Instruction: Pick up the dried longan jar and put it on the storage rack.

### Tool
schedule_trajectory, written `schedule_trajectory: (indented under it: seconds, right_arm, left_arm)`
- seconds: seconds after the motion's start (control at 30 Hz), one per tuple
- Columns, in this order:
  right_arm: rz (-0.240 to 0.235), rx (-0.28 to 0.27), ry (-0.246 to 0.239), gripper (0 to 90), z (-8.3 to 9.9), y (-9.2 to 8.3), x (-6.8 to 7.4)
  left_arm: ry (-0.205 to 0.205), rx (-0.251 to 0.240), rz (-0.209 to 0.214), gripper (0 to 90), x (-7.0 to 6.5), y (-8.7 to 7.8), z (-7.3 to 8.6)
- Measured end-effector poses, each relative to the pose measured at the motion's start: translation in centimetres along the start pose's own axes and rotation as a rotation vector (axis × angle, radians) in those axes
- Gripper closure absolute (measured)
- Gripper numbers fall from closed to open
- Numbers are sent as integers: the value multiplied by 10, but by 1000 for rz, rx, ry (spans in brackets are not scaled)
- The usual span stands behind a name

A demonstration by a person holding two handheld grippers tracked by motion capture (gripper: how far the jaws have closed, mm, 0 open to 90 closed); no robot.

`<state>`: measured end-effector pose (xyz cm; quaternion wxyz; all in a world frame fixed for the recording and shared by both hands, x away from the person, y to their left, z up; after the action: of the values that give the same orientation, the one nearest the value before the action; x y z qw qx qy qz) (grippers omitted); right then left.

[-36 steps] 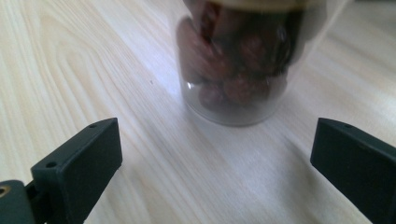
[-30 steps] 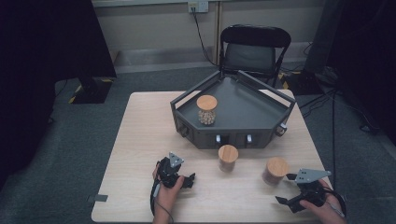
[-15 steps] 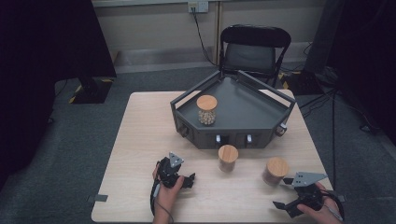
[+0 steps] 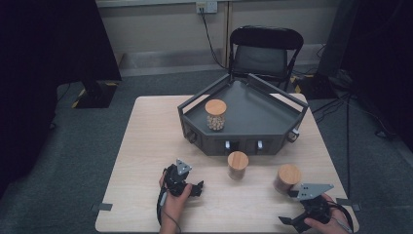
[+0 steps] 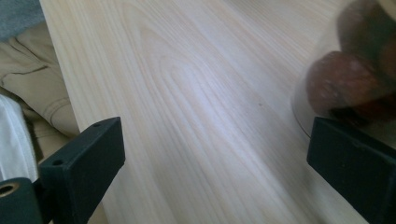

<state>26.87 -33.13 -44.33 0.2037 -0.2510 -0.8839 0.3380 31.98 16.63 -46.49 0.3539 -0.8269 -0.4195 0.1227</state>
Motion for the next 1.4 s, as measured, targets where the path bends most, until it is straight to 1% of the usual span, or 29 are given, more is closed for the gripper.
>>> schedule_trajectory:
  seconds: [0.17,0.23,0.33,0.4,0.43,0.53,0.6,0.67,0.73,0.97,1.1,1.27,1.37,1.4]
  right_arm:
    - [-7,-6,-14,31,-4,5,4]
    - [-8,-18,-20,30,-6,7,7]
    - [-25,-28,-23,31,-10,11,9]
    - [-14,-22,-35,30,-14,15,13]
    - [-6,-21,-32,24,-16,18,15]
    - [1,-21,-31,17,-19,21,18]
    - [-12,-19,-32,17,-21,24,19]
    - [-12,-15,-35,19,-23,26,21]
    - [-25,-10,-36,19,-24,27,22]
    - [-56,-13,-44,28,-31,36,25]
    - [-45,-22,-45,25,-38,46,31]
    - [-39,-33,-39,25,-44,54,32]
    - [-35,-43,-22,28,-48,60,32]
    - [-31,-43,-27,25,-50,62,32]
  left_arm:
    - [0,0,0,2,0,0,0]
    - [0,0,0,2,0,0,0]
    - [0,0,0,2,0,0,0]
    - [0,0,0,2,0,0,0]
    - [0,0,0,2,0,0,0]
    - [0,0,0,2,0,0,0]
    - [-3,0,-2,2,0,0,0]
    - [-3,1,-3,2,-1,0,0]
    - [-3,1,-3,2,-1,0,0]
    - [-3,1,-3,2,-1,0,0]
    - [-3,1,-3,2,-1,0,0]
    - [-3,1,-3,2,-1,0,0]
    - [-3,1,-3,2,-1,0,0]
    - [-3,1,-3,2,-1,0,0]
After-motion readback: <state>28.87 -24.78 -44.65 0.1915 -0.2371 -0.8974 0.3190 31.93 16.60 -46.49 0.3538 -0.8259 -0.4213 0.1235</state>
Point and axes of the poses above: each handheld gripper's, and its own axes: y roughly forward along the jaws, z roughly out of its underside, x roughly to its left, the point moved 7 cm from there along y, roughly forward along the jaws, and after that the axes turned 8 degrees about y, right-handed, at the moved point
